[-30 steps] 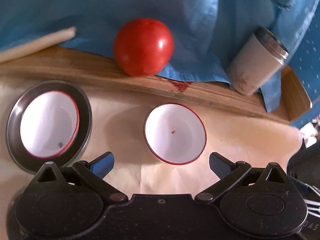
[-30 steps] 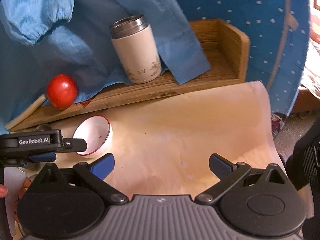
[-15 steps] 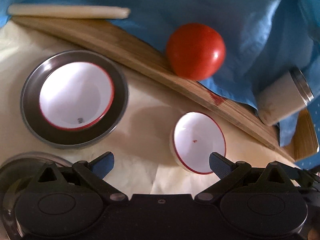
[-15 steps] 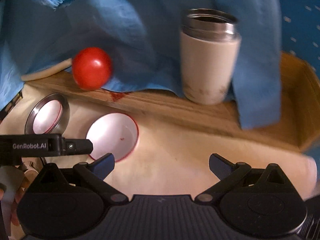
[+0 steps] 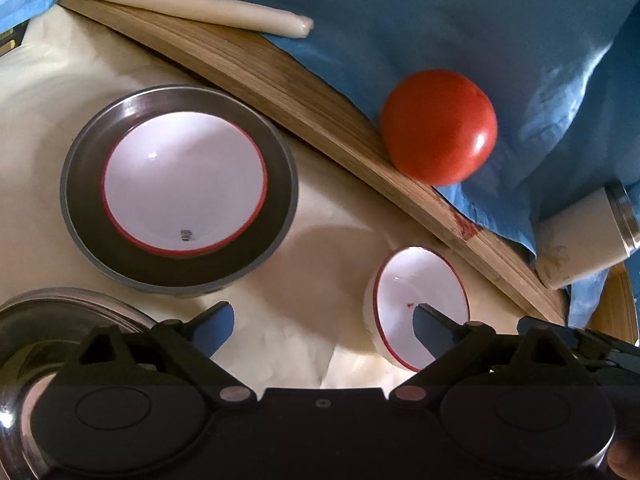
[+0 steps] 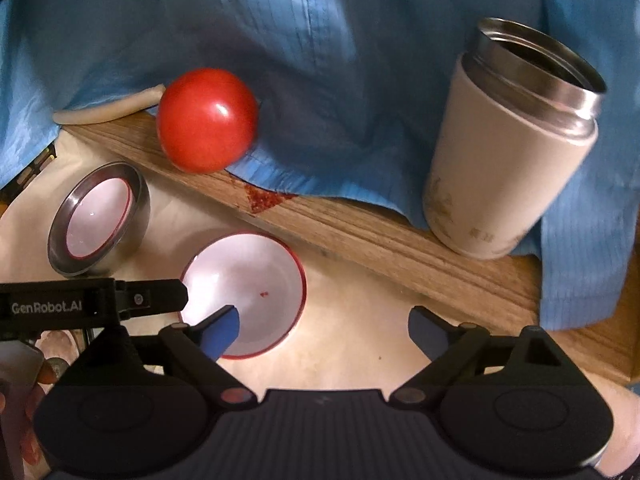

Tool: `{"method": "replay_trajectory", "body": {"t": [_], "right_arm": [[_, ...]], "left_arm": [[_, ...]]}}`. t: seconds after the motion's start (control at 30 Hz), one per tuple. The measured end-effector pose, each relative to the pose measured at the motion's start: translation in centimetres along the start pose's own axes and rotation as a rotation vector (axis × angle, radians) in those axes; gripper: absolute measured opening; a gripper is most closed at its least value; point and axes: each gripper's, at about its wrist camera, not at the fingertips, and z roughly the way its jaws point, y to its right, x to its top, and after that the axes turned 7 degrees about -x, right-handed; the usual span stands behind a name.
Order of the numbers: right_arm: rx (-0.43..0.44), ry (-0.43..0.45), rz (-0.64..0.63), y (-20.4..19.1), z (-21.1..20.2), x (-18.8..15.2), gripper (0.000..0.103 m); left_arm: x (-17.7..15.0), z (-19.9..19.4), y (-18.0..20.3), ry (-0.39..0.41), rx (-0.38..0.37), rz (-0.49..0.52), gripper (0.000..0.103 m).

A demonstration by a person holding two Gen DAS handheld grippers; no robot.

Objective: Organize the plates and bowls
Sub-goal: 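Move both grippers toward the second white red-rimmed bowl, then close the left gripper on the second bowl rim while the right gripper grips its other side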

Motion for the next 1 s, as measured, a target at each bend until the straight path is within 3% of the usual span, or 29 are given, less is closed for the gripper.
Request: {"method": "replay_trajectory", "body": {"t": [0.57, 0.87, 1.0], "right_arm": [[0.04, -0.028, 0.005, 1.8, 0.4, 0.1, 0.076], [0.088, -0.025, 0.018, 2.3, 0.3, 0.0, 0.053], [0.102, -0.031, 0.037, 2.2, 0.5, -0.1, 0.042]], "left_arm": [[0.0, 0.5, 0.4, -0.008, 0.014, 0.031, 0.086], [0.0, 0.6, 0.6, -0.019, -0.006, 0.052, 0.061], [0.0, 0.7, 0.5, -0.025, -0.016, 0.057, 0.057]]}}
